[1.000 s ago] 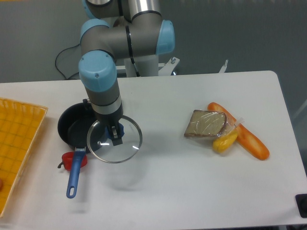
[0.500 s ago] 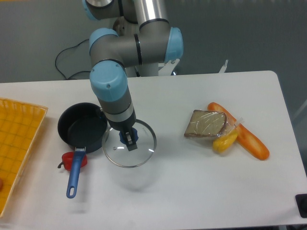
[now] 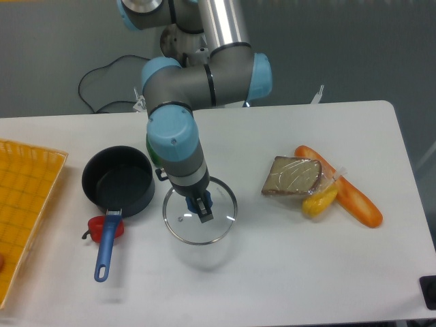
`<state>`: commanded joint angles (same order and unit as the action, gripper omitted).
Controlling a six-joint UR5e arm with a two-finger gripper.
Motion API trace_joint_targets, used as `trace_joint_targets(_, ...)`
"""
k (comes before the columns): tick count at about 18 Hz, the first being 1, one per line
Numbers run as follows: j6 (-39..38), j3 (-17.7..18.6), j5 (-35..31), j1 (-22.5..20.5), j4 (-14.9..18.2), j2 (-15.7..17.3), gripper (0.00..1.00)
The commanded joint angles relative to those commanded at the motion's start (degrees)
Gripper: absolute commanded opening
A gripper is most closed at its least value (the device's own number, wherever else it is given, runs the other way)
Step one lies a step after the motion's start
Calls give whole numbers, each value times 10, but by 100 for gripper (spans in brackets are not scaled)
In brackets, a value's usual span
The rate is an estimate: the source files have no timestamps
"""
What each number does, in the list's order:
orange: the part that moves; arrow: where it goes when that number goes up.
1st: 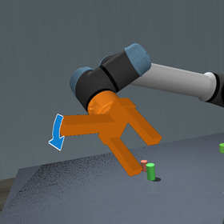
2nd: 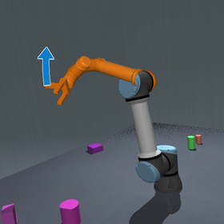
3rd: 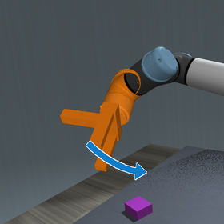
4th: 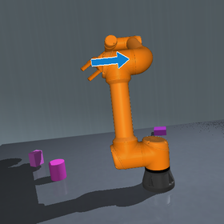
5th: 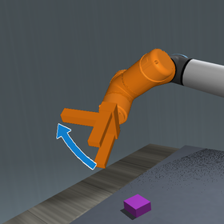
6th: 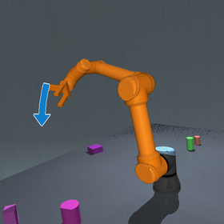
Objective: Place the lid on the table
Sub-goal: 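Carry the glass lid away from the saucepan over the open table, then lower the glass lid flat onto the table beside the saucepan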
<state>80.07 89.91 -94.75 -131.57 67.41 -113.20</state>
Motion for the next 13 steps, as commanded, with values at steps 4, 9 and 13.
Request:
trace_joint_targets(4,2,-1,0,-4,-17,-15,59)
trace_joint_targets(9,2,-8,-1,-6,-20,-33,59)
trace_joint_targets(13,2,-9,-1,-7,-20,-42,59)
